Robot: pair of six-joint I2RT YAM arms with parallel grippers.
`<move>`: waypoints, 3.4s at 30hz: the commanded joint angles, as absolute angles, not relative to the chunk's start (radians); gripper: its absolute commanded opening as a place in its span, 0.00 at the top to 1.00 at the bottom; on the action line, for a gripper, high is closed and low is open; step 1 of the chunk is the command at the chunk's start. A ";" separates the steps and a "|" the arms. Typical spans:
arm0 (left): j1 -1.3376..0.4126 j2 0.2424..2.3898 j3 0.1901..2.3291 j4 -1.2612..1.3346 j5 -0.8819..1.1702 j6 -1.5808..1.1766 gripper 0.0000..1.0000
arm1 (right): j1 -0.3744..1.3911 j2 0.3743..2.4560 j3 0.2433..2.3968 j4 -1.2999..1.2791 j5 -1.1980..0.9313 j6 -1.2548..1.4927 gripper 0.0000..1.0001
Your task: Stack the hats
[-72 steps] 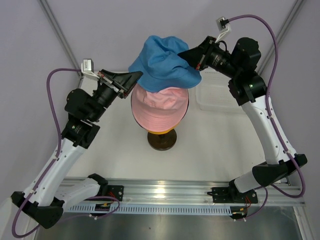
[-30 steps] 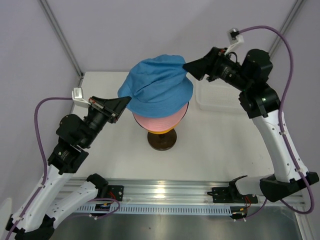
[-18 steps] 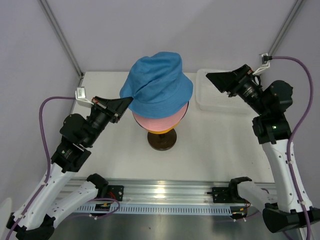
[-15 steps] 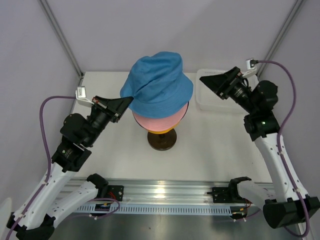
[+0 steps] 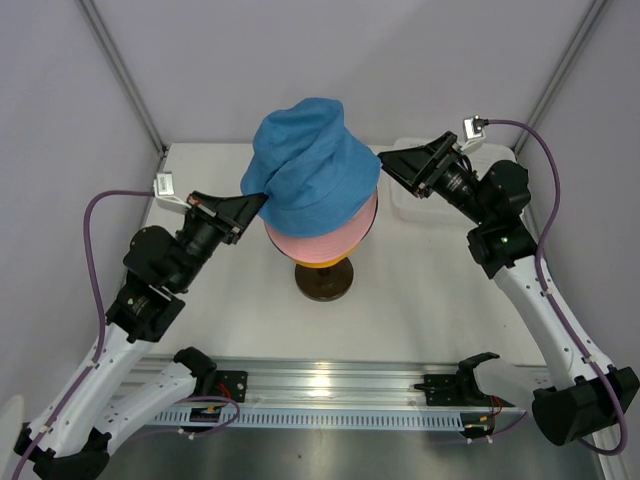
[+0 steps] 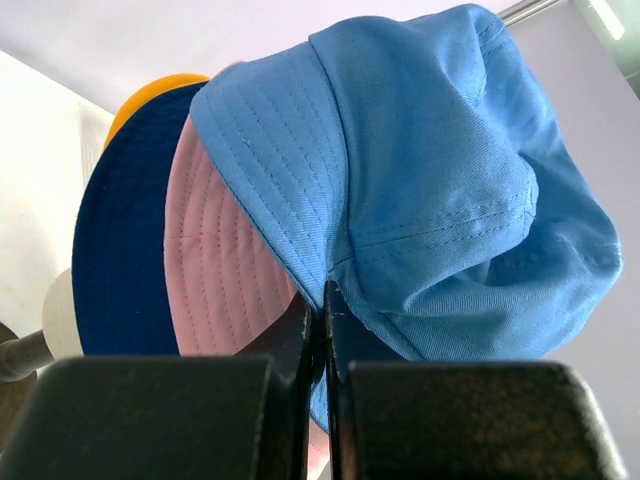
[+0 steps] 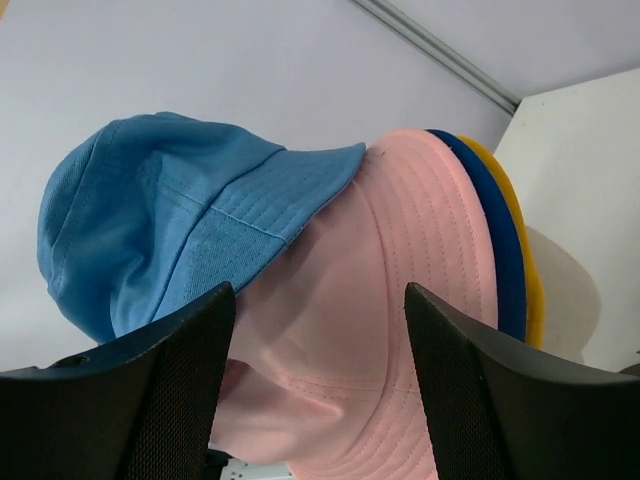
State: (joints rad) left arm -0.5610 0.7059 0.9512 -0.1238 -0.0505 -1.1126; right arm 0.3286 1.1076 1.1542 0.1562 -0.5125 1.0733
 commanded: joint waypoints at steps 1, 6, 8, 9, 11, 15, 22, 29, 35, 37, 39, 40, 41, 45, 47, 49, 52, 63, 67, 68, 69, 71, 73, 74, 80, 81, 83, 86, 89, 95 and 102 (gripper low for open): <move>-0.565 0.704 0.937 -0.098 -0.063 -1.074 0.99 | 0.341 1.098 1.200 0.203 -0.459 1.083 0.29; -0.565 0.700 0.940 -0.092 -0.064 -1.062 0.99 | 0.342 1.025 1.160 0.124 -0.283 1.075 0.28; -0.565 0.698 0.937 -0.089 -0.064 -1.054 0.99 | 0.339 0.994 1.137 0.135 -0.247 1.103 0.28; -0.565 0.696 0.939 -0.087 -0.064 -1.048 0.99 | 0.339 0.988 1.132 0.144 -0.247 1.115 0.28; -0.565 0.696 0.948 -0.081 -0.067 -1.039 0.99 | 0.337 0.988 1.124 0.188 -0.262 1.146 0.27; -0.565 0.701 0.946 -0.074 -0.071 -1.031 0.99 | 0.356 1.009 1.123 0.267 -0.333 1.233 0.27; -0.565 0.716 0.957 -0.060 -0.052 -1.025 0.99 | 0.422 1.074 1.160 0.268 -0.334 1.209 0.27; -0.565 0.710 0.956 -0.063 -0.057 -1.015 0.99 | 0.449 1.095 1.167 0.299 -0.333 1.198 0.56; -0.565 0.712 0.959 -0.067 -0.060 -0.993 0.99 | 0.454 1.072 1.180 0.276 -0.298 1.151 1.00; -0.565 0.710 0.968 -0.069 -0.063 -0.980 0.98 | 0.456 1.062 1.181 0.262 -0.290 1.138 1.00; -0.565 0.707 0.983 -0.074 -0.067 -0.945 0.98 | 0.454 1.043 1.183 0.242 -0.273 1.108 1.00; -0.565 0.706 0.995 -0.075 -0.069 -0.931 0.97 | 0.454 1.034 1.184 0.215 -0.256 1.094 1.00; -0.565 0.703 1.012 -0.080 -0.064 -0.901 0.96 | 0.454 1.025 1.181 0.201 -0.244 1.080 1.00; -0.565 0.704 1.078 -0.124 -0.034 -0.838 0.91 | 0.454 0.974 1.184 0.108 -0.196 1.005 1.00; -0.565 0.712 1.107 -0.161 -0.022 -0.831 0.91 | 0.453 0.963 1.178 0.080 -0.192 0.994 1.00; -0.565 0.710 1.106 -0.170 -0.015 -0.838 0.92 | 0.454 0.957 1.172 0.063 -0.205 0.993 1.00; -0.565 0.707 1.092 -0.170 -0.031 -0.856 0.91 | 0.453 0.954 1.167 0.032 -0.207 0.993 1.00; -0.565 0.744 1.039 -0.262 -0.034 -0.893 0.93 | 0.365 1.040 1.055 -0.055 -0.273 1.002 1.00; -0.565 0.747 1.034 -0.316 -0.043 -0.879 0.94 | 0.365 1.074 1.045 -0.081 -0.288 0.973 1.00; -0.565 0.747 1.023 -0.325 -0.061 -0.876 0.94 | 0.365 1.083 1.051 -0.086 -0.291 0.965 1.00; -0.565 0.744 1.019 -0.336 -0.070 -0.877 0.94 | 0.365 1.098 1.054 -0.095 -0.294 0.956 1.00; -0.565 0.736 0.999 -0.362 -0.077 -0.877 0.96 | 0.367 1.115 1.060 -0.098 -0.314 0.940 1.00; -0.565 0.720 0.977 -0.391 -0.069 -0.877 0.97 | 0.367 1.147 1.077 -0.115 -0.350 0.919 1.00; -0.565 0.710 0.971 -0.403 -0.071 -0.882 0.98 | 0.368 1.157 1.083 -0.120 -0.360 0.910 1.00; -0.565 0.603 0.861 -0.336 0.064 -0.871 0.98 | 0.362 1.207 1.144 -0.117 -0.380 0.868 1.00; -0.565 0.598 0.851 -0.322 0.092 -0.864 0.98 | 0.362 1.212 1.158 -0.109 -0.380 0.861 1.00; -0.565 0.598 0.868 -0.296 0.172 -0.835 0.99 | 0.357 1.245 1.221 -0.109 -0.403 0.845 1.00; -0.568 0.609 0.900 -0.285 0.242 -0.799 0.99 | 0.354 1.293 1.314 -0.109 -0.439 0.807 1.00; -0.572 0.620 0.900 -0.279 0.244 -0.782 0.95 | 0.354 1.347 1.428 -0.144 -0.436 0.758 1.00; -0.572 0.609 0.953 -0.342 0.128 -0.709 0.47 | 0.356 1.521 1.575 -0.164 -0.529 0.720 1.00; -0.572 0.609 1.121 -0.344 -0.106 -0.640 0.21 | 0.379 1.706 1.785 -0.244 -0.595 0.646 0.94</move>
State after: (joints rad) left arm -0.5674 0.6136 1.0115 -0.3656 0.0071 -0.7120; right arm 0.3614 1.6581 1.7039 -0.1730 -0.5602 0.7189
